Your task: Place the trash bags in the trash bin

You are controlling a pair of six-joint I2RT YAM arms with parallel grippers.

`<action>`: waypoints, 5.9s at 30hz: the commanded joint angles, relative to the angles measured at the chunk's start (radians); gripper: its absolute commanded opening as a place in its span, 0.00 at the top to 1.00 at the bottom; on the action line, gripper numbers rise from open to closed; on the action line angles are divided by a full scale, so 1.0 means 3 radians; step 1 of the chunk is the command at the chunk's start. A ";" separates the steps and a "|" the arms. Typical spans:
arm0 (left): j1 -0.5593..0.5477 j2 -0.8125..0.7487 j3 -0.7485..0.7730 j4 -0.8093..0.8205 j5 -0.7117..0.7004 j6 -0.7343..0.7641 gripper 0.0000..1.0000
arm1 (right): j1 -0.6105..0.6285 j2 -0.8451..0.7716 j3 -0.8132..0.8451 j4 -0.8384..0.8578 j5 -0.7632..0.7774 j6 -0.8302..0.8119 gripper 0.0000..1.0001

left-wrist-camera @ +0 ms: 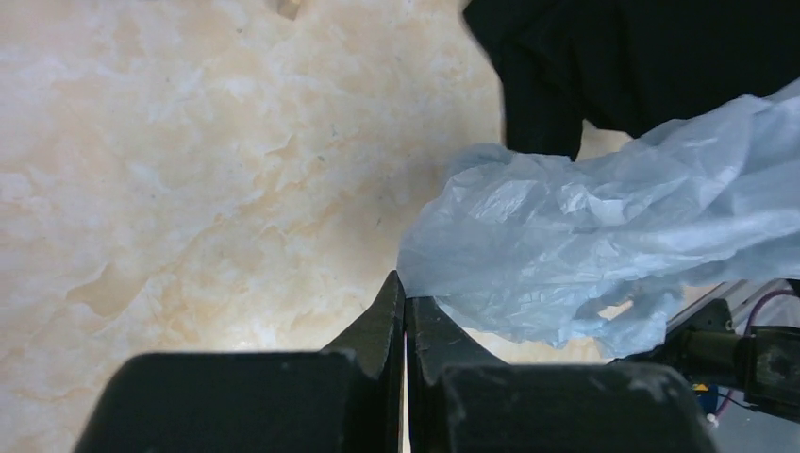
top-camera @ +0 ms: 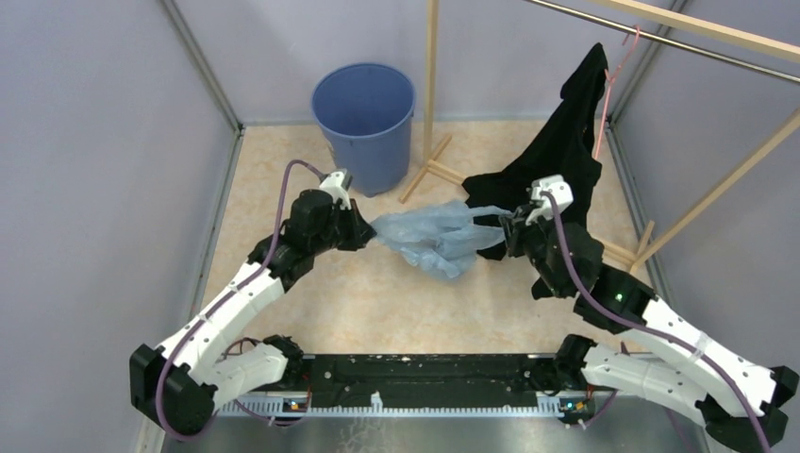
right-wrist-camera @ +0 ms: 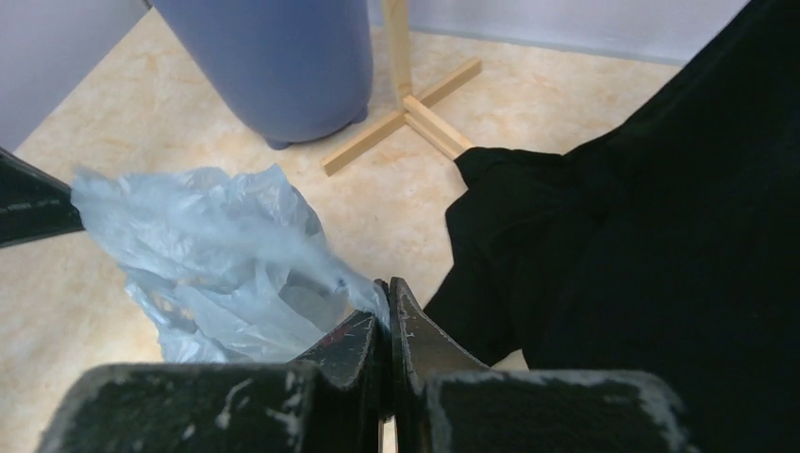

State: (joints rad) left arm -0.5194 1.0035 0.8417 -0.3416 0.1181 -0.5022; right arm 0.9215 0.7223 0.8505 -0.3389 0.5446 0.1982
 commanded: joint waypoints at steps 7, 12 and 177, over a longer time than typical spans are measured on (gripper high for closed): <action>0.0062 0.0205 -0.0307 0.0809 0.1481 -0.0395 0.81 | -0.0009 -0.0530 -0.0793 0.0855 -0.0627 0.0373 1.00; 0.0059 0.0253 -0.0366 0.0690 0.1583 -0.0459 0.64 | -0.0009 -0.0281 -0.0824 0.1084 -0.0508 0.0598 1.00; 0.1015 -0.0631 -0.0320 -0.0043 0.1221 -0.0298 1.00 | -0.0387 0.0478 -0.0500 0.0718 -0.1445 0.0629 1.00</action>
State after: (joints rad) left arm -0.2165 0.8894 0.6594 -0.3634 0.4473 -0.6048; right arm 0.8074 0.9344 0.6281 -0.1421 0.1520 0.3519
